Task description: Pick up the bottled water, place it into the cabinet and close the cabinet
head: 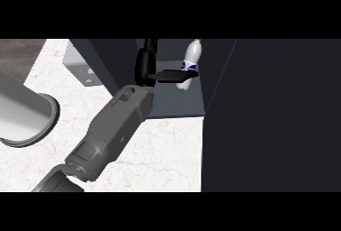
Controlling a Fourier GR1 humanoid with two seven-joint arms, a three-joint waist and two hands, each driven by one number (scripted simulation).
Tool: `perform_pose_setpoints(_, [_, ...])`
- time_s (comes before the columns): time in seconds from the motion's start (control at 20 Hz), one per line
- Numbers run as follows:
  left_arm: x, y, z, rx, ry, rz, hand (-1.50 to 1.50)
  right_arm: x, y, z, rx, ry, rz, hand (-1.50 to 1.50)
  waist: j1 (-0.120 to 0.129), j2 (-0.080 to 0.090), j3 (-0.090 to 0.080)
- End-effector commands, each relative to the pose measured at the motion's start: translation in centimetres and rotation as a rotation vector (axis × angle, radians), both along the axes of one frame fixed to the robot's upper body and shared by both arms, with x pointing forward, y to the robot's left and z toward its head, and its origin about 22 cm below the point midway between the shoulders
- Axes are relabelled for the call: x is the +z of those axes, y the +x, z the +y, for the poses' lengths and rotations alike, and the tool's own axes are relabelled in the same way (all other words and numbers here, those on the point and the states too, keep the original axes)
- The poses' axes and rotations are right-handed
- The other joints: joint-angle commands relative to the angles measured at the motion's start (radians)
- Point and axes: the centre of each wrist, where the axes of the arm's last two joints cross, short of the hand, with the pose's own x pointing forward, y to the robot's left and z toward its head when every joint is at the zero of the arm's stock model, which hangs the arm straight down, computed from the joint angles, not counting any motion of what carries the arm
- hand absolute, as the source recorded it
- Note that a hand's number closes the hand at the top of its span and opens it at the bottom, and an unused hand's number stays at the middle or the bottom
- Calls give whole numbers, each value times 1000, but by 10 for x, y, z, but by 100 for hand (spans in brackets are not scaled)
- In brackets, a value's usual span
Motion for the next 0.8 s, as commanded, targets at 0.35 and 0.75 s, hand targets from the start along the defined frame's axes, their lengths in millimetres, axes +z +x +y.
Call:
perform_pose_setpoints(0.35, [-54, -86, -14, -137, -101, 36, -150, 27, -13, 18, -34, -58, -24, -150, 56, -14, 0])
perform_pose_setpoints(0.75, [-53, -164, -21, -154, -197, 41, -150, 23, -17, 22, -49, -59, -36, -150, 58, -12, 1])
